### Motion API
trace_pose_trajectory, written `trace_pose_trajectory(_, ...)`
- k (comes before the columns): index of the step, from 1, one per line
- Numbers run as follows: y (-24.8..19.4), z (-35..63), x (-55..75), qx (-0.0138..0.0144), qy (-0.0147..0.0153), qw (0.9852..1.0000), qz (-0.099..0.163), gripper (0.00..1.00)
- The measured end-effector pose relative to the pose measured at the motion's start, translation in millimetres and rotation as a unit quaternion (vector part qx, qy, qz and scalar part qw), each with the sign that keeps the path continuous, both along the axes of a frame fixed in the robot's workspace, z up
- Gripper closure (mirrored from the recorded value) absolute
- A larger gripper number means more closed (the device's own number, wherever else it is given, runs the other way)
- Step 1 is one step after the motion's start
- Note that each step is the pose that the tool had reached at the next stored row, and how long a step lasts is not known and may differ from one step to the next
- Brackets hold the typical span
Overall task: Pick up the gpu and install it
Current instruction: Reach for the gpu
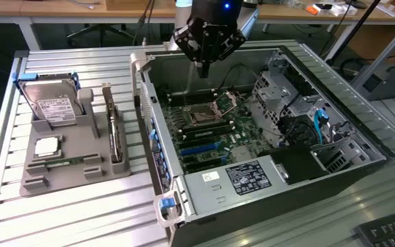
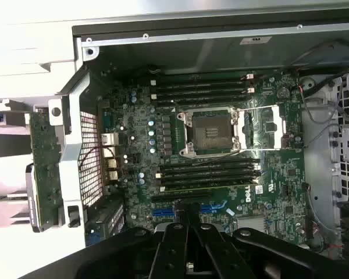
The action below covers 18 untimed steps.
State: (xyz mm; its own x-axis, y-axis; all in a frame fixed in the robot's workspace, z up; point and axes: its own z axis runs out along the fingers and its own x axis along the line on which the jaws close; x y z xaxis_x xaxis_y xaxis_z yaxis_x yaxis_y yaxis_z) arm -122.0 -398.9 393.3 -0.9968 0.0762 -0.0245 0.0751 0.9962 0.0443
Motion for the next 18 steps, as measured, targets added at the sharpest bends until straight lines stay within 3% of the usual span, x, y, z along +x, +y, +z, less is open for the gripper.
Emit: trace_pose_trajectory(18, 0.0, 0.0, -3.9, 0.0000, 0.0000, 1.0000, 0.000, 0.89)
